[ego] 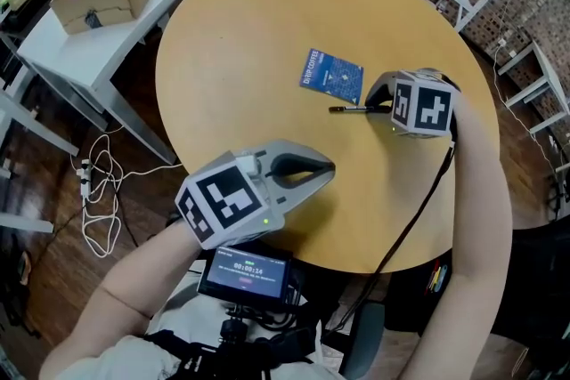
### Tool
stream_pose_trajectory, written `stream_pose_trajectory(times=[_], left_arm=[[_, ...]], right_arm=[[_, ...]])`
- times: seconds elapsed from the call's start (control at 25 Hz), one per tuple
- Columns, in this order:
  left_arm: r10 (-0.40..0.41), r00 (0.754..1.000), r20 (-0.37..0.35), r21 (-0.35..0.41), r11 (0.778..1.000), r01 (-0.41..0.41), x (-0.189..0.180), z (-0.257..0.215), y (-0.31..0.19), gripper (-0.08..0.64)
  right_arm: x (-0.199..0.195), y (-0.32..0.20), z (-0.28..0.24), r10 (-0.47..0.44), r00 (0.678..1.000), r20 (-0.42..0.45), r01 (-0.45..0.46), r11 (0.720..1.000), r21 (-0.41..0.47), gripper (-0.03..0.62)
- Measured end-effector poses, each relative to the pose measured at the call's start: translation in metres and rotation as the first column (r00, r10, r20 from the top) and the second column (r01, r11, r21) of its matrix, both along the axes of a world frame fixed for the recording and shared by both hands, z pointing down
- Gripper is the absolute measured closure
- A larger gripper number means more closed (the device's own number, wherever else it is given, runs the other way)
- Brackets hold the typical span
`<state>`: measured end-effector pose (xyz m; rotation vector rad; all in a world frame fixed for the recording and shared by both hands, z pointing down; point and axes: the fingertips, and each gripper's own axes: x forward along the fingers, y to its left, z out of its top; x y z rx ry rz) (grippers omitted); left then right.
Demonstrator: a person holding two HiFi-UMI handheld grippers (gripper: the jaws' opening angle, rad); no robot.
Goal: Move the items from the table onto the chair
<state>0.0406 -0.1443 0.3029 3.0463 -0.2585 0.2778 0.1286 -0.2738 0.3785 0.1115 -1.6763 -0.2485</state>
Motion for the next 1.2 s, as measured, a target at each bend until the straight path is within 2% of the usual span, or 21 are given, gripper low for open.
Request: stream_pose_trajectory(times=[0.12,0.24,0.36,0.44,0.52,0.6,0.64,0.68,0.76,0.8,0.84,0.88,0.92,0.96,1.08,1.2], left_arm=[[0.014,1.000,-0.001,0.021,1.000,-0.014,0.001,0.002,0.000,0.557],[0.012,1.000,-0.002,0.016,1.000,-0.012,0.001,0.002,0.002,0.557],[-0.002,1.000,-0.003,-0.003,1.000,0.002,0.000,0.000,0.001,0.557],[-0.001,1.000,-0.001,0.000,1.000,0.001,-0.001,0.000,0.000,0.557],[-0.004,1.000,-0.002,-0.007,1.000,0.004,-0.002,0.000,0.001,0.556],[-0.004,1.000,-0.004,-0.010,1.000,0.004,-0.002,-0.001,0.001,0.557],[-0.004,1.000,-0.004,-0.010,1.000,0.004,-0.002,-0.001,0.001,0.557],[-0.004,1.000,-0.005,-0.010,1.000,0.004,-0.002,-0.001,0.001,0.557],[-0.007,1.000,-0.007,-0.006,1.000,0.007,-0.003,0.000,0.000,0.557],[-0.013,1.000,-0.009,0.001,1.000,0.013,-0.003,0.002,-0.002,0.557],[-0.022,1.000,-0.013,0.010,1.000,0.022,-0.004,0.004,-0.005,0.557],[-0.029,0.999,-0.016,0.014,0.999,0.029,-0.003,0.005,-0.006,0.557],[-0.030,0.999,-0.018,0.015,0.999,0.030,-0.001,0.005,-0.006,0.557],[-0.025,0.999,-0.021,0.018,1.000,0.026,0.002,0.005,-0.006,0.557],[-0.011,1.000,-0.022,0.023,1.000,0.012,0.011,0.006,-0.005,0.557],[-0.005,1.000,-0.021,0.027,1.000,0.006,0.024,0.003,-0.004,0.557]], right_arm=[[0.000,0.003,0.000,-0.046,0.999,-0.007,0.046,0.996,0.073,0.538],[0.000,0.008,-0.006,-0.076,0.997,0.025,0.069,0.975,0.212,0.540],[-0.001,0.012,-0.028,-0.052,0.989,0.137,-0.006,0.919,0.394,0.540],[-0.006,0.019,-0.049,-0.022,0.956,0.292,-0.123,0.874,0.470,0.538],[-0.013,0.035,-0.072,-0.002,0.878,0.479,-0.256,0.843,0.473,0.540],[-0.017,0.050,-0.093,0.027,0.754,0.656,-0.398,0.814,0.423,0.540],[-0.017,0.056,-0.104,0.050,0.675,0.736,-0.475,0.793,0.382,0.540],[-0.015,0.061,-0.113,0.077,0.580,0.811,-0.553,0.768,0.323,0.540],[-0.008,0.072,-0.123,0.143,0.351,0.925,-0.682,0.716,0.148,0.540],[-0.004,0.077,-0.124,0.174,0.243,0.954,-0.722,0.690,0.058,0.540],[0.000,0.083,-0.123,0.195,0.156,0.968,-0.745,0.667,-0.014,0.540],[0.002,0.088,-0.121,0.204,0.099,0.974,-0.758,0.649,-0.059,0.540],[0.005,0.093,-0.119,0.204,0.073,0.976,-0.770,0.634,-0.075,0.540],[0.007,0.098,-0.117,0.197,0.071,0.978,-0.784,0.617,-0.068,0.540],[0.017,0.108,-0.116,0.179,0.107,0.978,-0.822,0.570,-0.014,0.540],[0.028,0.115,-0.118,0.170,0.135,0.976,-0.840,0.541,0.022,0.540]])
